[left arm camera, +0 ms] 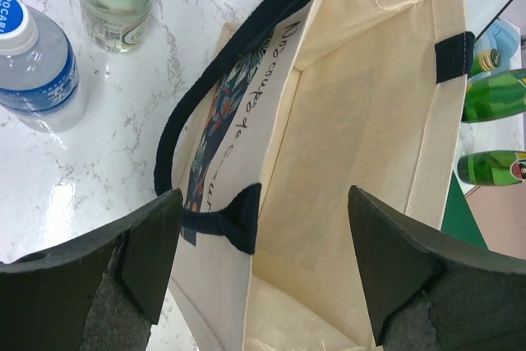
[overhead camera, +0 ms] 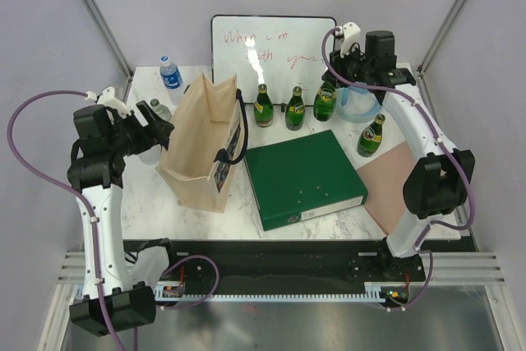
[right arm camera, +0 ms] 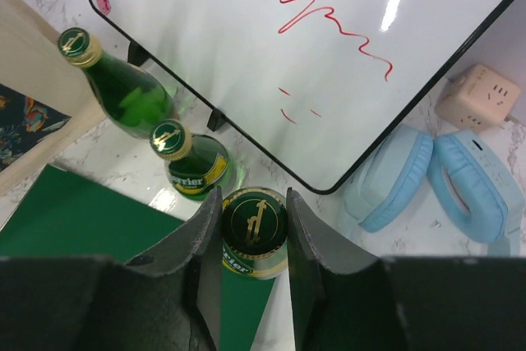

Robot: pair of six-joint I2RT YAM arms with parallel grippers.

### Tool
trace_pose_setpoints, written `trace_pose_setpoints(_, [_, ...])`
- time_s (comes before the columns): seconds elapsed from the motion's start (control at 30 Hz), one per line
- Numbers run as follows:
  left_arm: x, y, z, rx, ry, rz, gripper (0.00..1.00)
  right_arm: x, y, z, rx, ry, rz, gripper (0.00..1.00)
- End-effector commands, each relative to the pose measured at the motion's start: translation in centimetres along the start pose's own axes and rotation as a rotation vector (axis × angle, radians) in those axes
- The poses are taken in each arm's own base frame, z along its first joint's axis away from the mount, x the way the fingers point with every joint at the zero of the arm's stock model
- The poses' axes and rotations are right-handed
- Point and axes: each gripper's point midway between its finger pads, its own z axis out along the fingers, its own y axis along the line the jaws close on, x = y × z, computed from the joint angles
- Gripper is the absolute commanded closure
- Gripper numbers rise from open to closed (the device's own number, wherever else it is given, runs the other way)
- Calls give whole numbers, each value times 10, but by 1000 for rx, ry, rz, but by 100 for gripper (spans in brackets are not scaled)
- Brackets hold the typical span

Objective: Take the beverage out of the canvas bag

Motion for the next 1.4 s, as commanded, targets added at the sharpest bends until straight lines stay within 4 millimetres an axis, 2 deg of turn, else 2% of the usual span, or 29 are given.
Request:
trace_pose_setpoints(0.0, [-32,-10,1,32,-87,56,13,-60,-16,10,31,-225,-111,100])
trace_pose_setpoints(0.13, [-37,-11,7,43,-85,54,13,-51,-23,29,32,-222,-108,100])
trace_pose_setpoints(0.3, [-39,-11,14,48,-77,53,13,-48,-27,41,34,-230,-116,100])
trace_pose_setpoints(0.57, [-37,-11,29,61,-48,52,13,-23,-31,61,25,-180,-118,100])
trace_pose_setpoints(0.7, [-41,-18,37,73,-39,69,13,-13,-32,62,25,-159,-124,99])
trace_pose_setpoints(0.93, [-41,-29,58,82,-12,113,13,3,-29,61,18,-129,-142,88])
trace_pose_setpoints(1.07, [-41,-36,67,84,-4,152,14,8,-26,58,6,-118,-150,75])
trace_pose_setpoints(1.1, [-42,-35,70,72,-6,173,14,6,-25,55,6,-123,-153,62])
trace_pose_setpoints(1.13, [-40,-41,71,81,-1,195,13,5,-24,53,5,-124,-153,53])
trace_pose_setpoints(1.17, [-41,-44,75,81,-1,216,13,5,-23,51,5,-124,-153,33])
trace_pose_setpoints(1.23, [-42,-41,81,53,-1,260,13,-4,-20,42,11,-142,-159,21])
trace_pose_setpoints(1.27, [-36,-49,88,68,17,288,13,-5,-20,39,18,-144,-157,9])
trace_pose_setpoints(1.3, [-37,-47,91,50,15,312,13,-13,-20,30,26,-160,-153,2])
trace_pose_setpoints(1.37, [-36,-50,97,36,22,341,14,-17,-18,23,28,-169,-145,2])
